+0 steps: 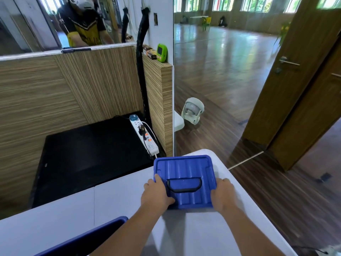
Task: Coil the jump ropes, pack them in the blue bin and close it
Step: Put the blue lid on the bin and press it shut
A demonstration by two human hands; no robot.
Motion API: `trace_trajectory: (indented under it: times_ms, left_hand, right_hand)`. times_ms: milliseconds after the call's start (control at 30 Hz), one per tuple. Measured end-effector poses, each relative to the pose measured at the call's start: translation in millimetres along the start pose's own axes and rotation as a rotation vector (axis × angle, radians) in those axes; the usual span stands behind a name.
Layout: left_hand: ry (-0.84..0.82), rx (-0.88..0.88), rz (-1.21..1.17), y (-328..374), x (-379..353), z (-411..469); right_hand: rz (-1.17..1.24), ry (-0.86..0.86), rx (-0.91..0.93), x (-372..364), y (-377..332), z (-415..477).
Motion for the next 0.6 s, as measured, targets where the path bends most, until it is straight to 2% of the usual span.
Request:
trace_trajectory:
  times_ms: [267, 467, 600]
  left_hand:
    - [0.292, -0.004, -0.170, -27, 87, -31]
    - [0.480, 0.034, -0.264, -81, 140, -81]
    - [0.609, 0.075, -0.357, -130, 156, -124]
  right_hand:
    - [0.167, 0.177, 0.294, 62, -63, 6]
    - [0.312, 0.204, 0.497, 85, -125, -33]
    - [0.377, 0.180, 0.569, 82, -161, -74]
Point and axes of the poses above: each hand's wrist, its own z-axis towards the middle knuckle, its own x-axis out of the back of the hand, y = z × x, the point moved 1 cm from there along z, towards the middle knuckle, and after that the axes turned 5 degrees about y, right-handed, at the moved point
